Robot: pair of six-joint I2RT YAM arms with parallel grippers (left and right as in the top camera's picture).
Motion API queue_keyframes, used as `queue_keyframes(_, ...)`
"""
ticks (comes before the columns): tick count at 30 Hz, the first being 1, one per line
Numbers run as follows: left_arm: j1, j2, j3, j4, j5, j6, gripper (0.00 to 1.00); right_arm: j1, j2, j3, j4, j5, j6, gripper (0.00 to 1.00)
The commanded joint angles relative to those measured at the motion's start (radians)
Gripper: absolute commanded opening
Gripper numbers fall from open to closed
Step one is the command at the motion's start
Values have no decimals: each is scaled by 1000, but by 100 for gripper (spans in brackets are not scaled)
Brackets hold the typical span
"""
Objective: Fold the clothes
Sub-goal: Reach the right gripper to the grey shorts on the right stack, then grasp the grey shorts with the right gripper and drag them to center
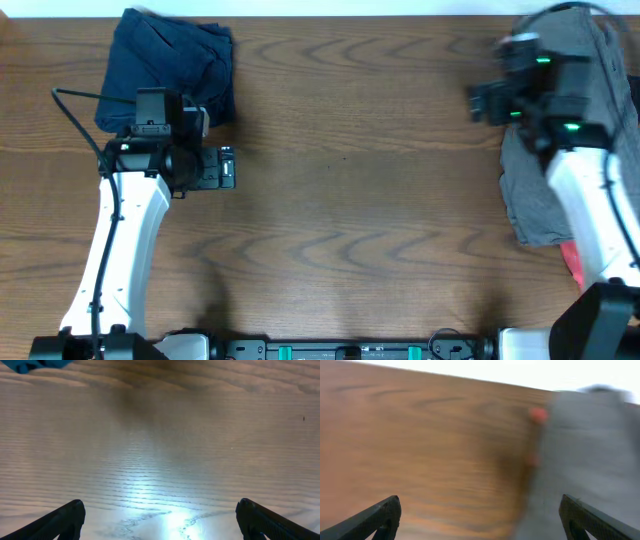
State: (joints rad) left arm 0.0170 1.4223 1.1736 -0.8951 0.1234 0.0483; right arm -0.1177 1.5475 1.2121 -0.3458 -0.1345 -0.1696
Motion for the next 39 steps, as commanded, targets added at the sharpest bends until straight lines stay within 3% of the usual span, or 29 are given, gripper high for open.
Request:
queue_keyframes(1,-3,1,18,-5,23,-9,98,-154,10,21,25,41,-1,98)
queue_keyframes(13,-3,1,18,-5,24,-9,98,-547,158,22,121,-16,-12,86)
queue_keyframes(31,-3,1,18,-6,27,-21,98,-715,433,22,219,-41,-11,72)
queue_keyframes(34,-3,1,18,-6,27,-21,98,-729,439,21,219,-64,-6,61)
queue_keyframes(37,-3,1,18,-6,27,-21,98,-738,439,22,222,-69,20,37)
queue_keyframes(39,-3,1,18,-6,27,-21,98,-740,439,22,222,-85,24,27)
